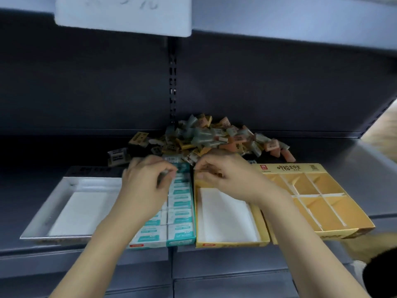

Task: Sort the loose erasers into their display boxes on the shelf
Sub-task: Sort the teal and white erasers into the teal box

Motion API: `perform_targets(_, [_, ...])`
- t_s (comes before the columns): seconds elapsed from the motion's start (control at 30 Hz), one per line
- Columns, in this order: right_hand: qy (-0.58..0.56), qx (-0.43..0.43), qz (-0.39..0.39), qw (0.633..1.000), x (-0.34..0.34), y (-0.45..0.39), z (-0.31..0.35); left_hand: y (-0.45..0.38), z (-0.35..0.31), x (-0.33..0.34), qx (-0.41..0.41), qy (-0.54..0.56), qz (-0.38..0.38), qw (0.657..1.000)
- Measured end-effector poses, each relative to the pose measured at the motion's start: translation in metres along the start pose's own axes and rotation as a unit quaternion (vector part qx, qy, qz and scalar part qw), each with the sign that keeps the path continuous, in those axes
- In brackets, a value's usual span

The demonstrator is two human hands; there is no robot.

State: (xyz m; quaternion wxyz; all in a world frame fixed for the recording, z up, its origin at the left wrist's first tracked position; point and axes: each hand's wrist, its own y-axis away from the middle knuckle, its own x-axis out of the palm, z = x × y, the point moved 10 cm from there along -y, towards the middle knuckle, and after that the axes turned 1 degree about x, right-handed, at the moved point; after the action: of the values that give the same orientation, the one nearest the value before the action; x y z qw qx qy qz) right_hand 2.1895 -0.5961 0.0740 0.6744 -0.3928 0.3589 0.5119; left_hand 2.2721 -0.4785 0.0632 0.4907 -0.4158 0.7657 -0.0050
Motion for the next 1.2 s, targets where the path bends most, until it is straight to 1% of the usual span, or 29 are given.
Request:
perform_targets(0.13, [0.039,-0.009,-0.052,0.998,-0.033,0.017,-0.025,-0.024,-0.050,0.024,0.042,-0.003,0.019,0.999])
perform_targets(0.23, [0.078,-0.003,-0.083,0.993,-0.056,0.032,-0.053,-0.045,-0.090,0.045,0.080,0.034,0.042,0.995])
perform_targets(0.27, [0.086,-0.002,-0.087,0.992,-0.061,0.036,-0.065,-0.053,-0.102,0.052,0.096,0.028,0.042,0.994])
perform_targets(0.37, [0.121,-0.012,-0.096,0.988,-0.074,0.048,-0.094,-0.079,-0.130,0.074,0.130,-0.035,0.032,0.990])
perform_targets(0.47, [0.176,-0.004,-0.103,0.979,-0.090,0.058,-0.127,-0.101,-0.148,0.102,0.149,-0.091,0.056,0.983])
perform_targets(0.53, [0.199,0.008,-0.096,0.975,-0.101,0.063,-0.148,-0.114,-0.160,0.118,0.165,-0.134,0.059,0.975])
perform_targets(0.7, [0.242,0.018,-0.105,0.964,-0.127,0.073,-0.199,-0.142,-0.179,0.164,0.196,-0.185,0.091,0.959])
perform_targets(0.8, [0.272,0.011,-0.119,0.955,-0.135,0.077,-0.226,-0.152,-0.186,0.194,0.222,-0.263,0.117,0.932])
perform_targets(0.9, [0.288,0.001,-0.112,0.951,-0.133,0.080,-0.246,-0.161,-0.190,0.221,0.235,-0.318,0.152,0.906])
perform_targets(1.07, [0.293,-0.013,-0.097,0.951,-0.123,0.076,-0.272,-0.165,-0.188,0.248,0.234,-0.350,0.211,0.882])
perform_targets(1.13, [0.280,-0.003,-0.081,0.956,-0.120,0.072,-0.282,-0.166,-0.186,0.253,0.224,-0.354,0.225,0.880])
perform_targets(1.2, [0.269,0.014,-0.057,0.961,-0.117,0.066,-0.291,-0.167,-0.189,0.255,0.222,-0.350,0.223,0.882])
